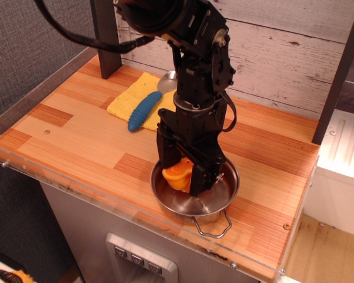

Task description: Move the orange from the bowl to left front counter.

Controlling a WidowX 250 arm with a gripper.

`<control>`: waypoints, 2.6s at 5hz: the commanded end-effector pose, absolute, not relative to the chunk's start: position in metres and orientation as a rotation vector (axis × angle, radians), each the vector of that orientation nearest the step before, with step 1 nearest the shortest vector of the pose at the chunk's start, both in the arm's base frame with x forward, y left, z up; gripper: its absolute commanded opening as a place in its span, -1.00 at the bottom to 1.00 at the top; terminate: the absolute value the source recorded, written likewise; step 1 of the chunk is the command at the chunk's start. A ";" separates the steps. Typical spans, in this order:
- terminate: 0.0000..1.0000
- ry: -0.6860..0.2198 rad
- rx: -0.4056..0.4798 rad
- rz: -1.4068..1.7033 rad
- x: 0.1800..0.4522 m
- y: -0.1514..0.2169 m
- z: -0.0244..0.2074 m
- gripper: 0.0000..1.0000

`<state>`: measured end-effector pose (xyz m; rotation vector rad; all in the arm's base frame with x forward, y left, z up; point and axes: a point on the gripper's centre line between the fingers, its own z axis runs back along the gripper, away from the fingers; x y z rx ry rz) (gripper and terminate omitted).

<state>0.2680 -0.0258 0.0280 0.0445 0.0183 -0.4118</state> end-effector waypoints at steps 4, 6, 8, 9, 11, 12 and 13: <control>-1.00 0.017 -0.011 -0.405 0.277 -0.026 0.007 -1.00; -1.00 -0.115 -0.104 -0.503 0.266 -0.037 0.058 -1.00; -1.00 -0.202 -0.049 -0.247 0.269 0.026 0.115 -1.00; -1.00 -0.164 0.010 -0.117 0.257 0.075 0.100 -1.00; -1.00 -0.070 0.048 0.011 0.246 0.144 0.061 -1.00; -1.00 -0.034 0.011 0.033 0.242 0.156 0.044 -1.00; -1.00 -0.011 -0.005 0.030 0.242 0.159 0.036 -1.00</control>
